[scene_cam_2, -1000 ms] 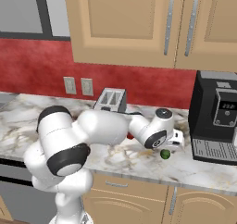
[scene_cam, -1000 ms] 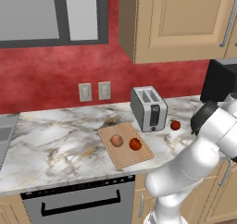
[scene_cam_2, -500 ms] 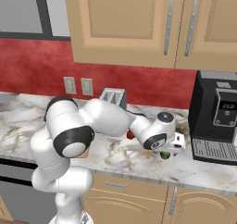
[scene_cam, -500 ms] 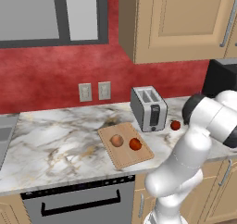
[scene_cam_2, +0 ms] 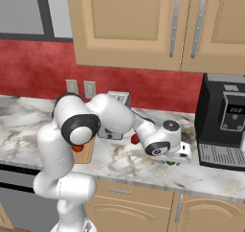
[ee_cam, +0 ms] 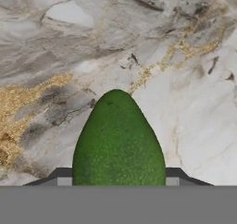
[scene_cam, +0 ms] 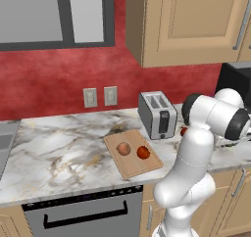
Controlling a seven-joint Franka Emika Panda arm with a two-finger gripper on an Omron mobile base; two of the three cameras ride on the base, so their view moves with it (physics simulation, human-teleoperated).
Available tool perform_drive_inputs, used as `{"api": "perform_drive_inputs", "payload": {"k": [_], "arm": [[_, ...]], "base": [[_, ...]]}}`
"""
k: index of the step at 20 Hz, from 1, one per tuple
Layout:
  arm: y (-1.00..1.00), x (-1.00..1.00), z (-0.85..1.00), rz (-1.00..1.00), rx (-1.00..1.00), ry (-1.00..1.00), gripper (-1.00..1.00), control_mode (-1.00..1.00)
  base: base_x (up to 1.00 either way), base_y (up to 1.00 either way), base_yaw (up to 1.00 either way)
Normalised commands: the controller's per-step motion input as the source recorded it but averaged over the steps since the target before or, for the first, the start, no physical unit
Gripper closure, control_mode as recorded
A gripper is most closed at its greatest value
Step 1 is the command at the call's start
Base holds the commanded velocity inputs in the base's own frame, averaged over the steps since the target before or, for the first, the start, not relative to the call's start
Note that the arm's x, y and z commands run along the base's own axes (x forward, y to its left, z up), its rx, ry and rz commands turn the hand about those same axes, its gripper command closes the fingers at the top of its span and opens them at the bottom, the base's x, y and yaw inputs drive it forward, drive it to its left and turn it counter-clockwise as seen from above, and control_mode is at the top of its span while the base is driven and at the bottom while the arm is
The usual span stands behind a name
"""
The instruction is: Place the avocado, onion, tomato, and bell pepper on the cutting board.
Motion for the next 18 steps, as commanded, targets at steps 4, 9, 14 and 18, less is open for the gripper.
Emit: {"api": "perform_drive_inputs", "payload": {"k": [4, 9, 14, 18], "arm": [[-0.05, 0.0, -0.07, 0.0, 0.0, 0.0, 1.0, -1.0], [0.09, -0.08, 0.68, 0.06, 0.0, -0.08, 1.0, -1.0], [0.44, -0.2, 1.0, 0.04, 0.0, -0.04, 1.0, -1.0], [0.68, -0.33, 0.99, 0.0, 0.0, 0.0, 1.0, -1.0]], "base": [[0.0, 0.0, 0.0], [0.0, 0.0, 0.0], [0.0, 0.0, 0.0], [0.0, 0.0, 0.0]]}}
